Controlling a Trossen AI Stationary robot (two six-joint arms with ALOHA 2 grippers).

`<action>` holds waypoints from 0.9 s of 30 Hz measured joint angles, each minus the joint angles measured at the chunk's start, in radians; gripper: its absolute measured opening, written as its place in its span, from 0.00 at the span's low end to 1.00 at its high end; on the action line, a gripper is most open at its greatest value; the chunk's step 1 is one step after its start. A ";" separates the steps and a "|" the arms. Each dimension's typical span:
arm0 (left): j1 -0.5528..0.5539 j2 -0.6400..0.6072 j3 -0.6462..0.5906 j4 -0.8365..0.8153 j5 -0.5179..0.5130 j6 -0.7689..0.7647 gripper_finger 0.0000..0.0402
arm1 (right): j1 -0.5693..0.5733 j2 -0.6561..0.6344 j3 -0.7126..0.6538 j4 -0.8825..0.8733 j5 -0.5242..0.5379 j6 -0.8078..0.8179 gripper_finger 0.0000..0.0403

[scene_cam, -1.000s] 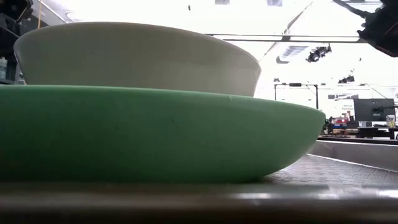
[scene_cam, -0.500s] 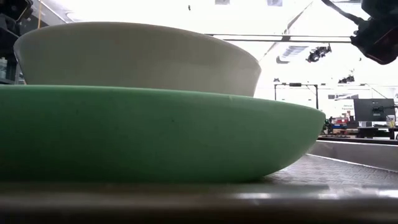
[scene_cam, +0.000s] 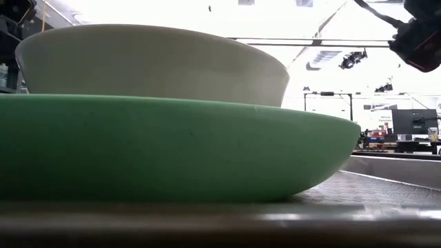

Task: Set up tray
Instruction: Put the red table napkin to the right of the green plate on the brown serving tray

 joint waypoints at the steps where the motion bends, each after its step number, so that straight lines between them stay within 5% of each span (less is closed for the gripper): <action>1: 0.000 0.000 0.000 0.000 0.000 0.000 0.18 | 0.000 0.000 0.000 0.000 0.000 0.000 0.20; 12: 0.000 0.000 0.000 0.000 0.000 0.000 0.18 | 0.000 0.000 -0.001 0.000 -0.025 0.010 0.22; 27: 0.000 0.000 0.000 -0.003 0.000 0.000 0.18 | -0.040 0.000 -0.001 0.037 -0.042 0.034 0.42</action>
